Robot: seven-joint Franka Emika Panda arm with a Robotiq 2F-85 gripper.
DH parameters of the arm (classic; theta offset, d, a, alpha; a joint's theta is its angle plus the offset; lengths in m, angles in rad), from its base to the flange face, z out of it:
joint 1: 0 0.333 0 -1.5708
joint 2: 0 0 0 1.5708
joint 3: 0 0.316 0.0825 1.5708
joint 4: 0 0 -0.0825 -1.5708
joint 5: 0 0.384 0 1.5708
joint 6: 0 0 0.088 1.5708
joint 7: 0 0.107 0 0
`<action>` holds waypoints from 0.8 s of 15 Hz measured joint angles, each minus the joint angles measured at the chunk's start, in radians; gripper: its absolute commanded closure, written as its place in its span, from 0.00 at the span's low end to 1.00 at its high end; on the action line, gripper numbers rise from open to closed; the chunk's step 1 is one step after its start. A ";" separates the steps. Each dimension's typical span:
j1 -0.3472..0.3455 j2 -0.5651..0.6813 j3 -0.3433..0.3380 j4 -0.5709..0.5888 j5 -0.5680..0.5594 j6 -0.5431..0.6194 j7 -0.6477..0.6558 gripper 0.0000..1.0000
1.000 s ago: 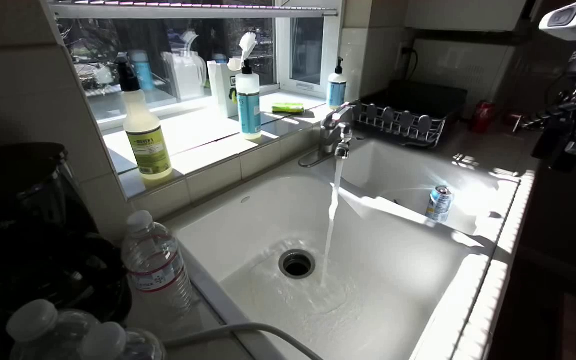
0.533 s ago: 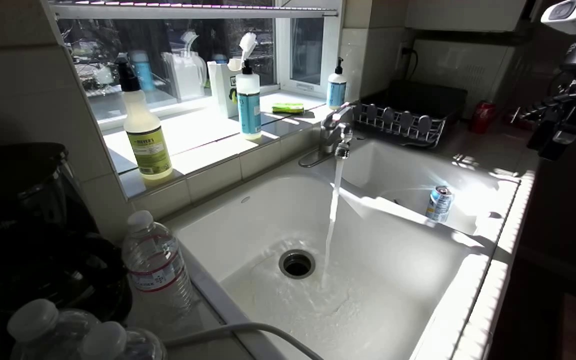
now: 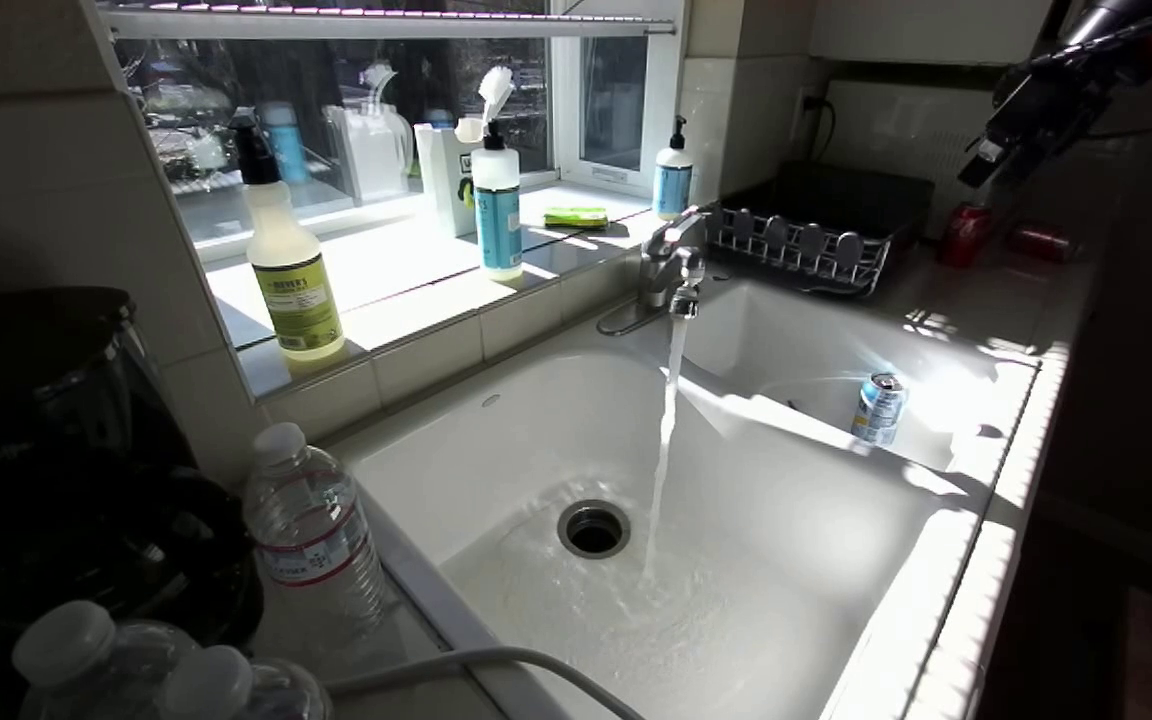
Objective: Push the sink handle downwards
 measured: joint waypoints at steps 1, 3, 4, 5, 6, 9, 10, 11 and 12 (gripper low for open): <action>-0.001 0.047 -0.001 0.031 0.003 0.031 0.012 0.00; 0.001 0.141 0.002 0.094 0.011 0.072 0.035 0.00; 0.004 0.188 0.006 0.126 0.016 0.085 0.045 0.00; 0.007 0.233 0.009 0.159 0.022 0.097 0.054 0.00; 0.009 0.277 0.014 0.192 0.028 0.105 0.062 0.00; 0.015 0.380 0.024 0.282 0.056 0.108 0.069 0.00; 0.015 0.401 0.025 0.299 0.060 0.108 0.069 0.00; 0.015 0.412 0.026 0.309 0.062 0.108 0.069 0.00; 0.015 0.416 0.026 0.314 0.062 0.108 0.069 0.00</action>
